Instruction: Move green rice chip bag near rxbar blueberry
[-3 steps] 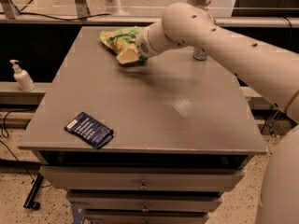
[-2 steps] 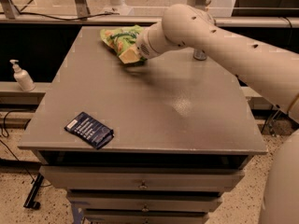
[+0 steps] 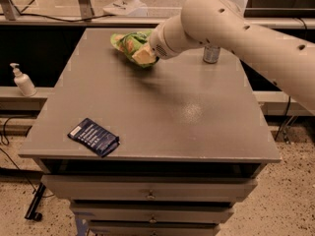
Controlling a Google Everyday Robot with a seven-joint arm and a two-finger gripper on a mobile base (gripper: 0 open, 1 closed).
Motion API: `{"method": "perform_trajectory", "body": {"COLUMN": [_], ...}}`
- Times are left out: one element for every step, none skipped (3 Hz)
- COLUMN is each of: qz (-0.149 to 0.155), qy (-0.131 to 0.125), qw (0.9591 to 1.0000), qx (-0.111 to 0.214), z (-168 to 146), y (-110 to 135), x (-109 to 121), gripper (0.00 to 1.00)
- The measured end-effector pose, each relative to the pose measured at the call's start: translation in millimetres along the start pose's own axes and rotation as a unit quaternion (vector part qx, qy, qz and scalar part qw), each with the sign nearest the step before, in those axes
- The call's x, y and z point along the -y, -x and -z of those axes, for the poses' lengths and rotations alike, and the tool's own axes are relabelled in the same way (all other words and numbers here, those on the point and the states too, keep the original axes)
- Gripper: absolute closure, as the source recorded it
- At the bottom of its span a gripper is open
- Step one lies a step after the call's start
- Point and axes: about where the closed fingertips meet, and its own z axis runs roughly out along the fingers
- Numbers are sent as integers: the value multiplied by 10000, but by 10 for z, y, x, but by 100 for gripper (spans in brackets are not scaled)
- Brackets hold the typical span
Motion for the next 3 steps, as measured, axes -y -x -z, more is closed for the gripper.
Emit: {"method": "perform_trajectory", "body": {"qz": [436, 843, 1311], "qy": [364, 950, 1494], "qw": [9983, 9914, 9787], "qx": [151, 315, 511], "z": [349, 598, 791], "y": [21, -86, -164], "x": [-278, -719, -1167], "gripper": [100, 100, 100]}}
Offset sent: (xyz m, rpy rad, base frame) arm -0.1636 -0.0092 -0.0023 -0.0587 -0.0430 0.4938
